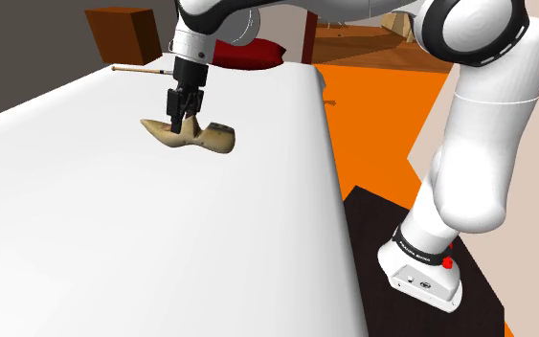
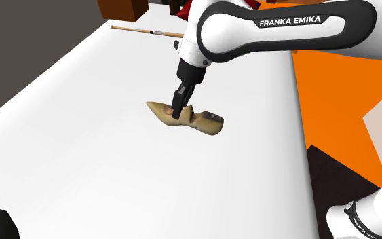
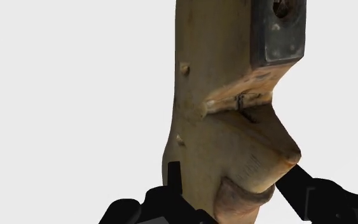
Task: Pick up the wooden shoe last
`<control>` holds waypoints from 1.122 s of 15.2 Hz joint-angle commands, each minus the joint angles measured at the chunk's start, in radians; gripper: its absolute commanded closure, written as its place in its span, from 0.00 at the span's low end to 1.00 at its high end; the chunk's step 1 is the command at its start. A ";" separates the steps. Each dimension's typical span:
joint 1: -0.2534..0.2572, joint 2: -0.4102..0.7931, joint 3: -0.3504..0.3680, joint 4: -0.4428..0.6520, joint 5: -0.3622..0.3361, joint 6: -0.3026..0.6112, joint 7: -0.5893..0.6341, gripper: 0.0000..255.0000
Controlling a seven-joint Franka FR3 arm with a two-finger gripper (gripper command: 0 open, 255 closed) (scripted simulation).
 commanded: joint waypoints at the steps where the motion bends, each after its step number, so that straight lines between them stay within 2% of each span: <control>1: 0.000 0.003 -0.001 -0.003 -0.001 -0.001 0.000 1.00; 17: -0.004 0.008 -0.003 0.202 -0.021 -0.191 0.065 1.00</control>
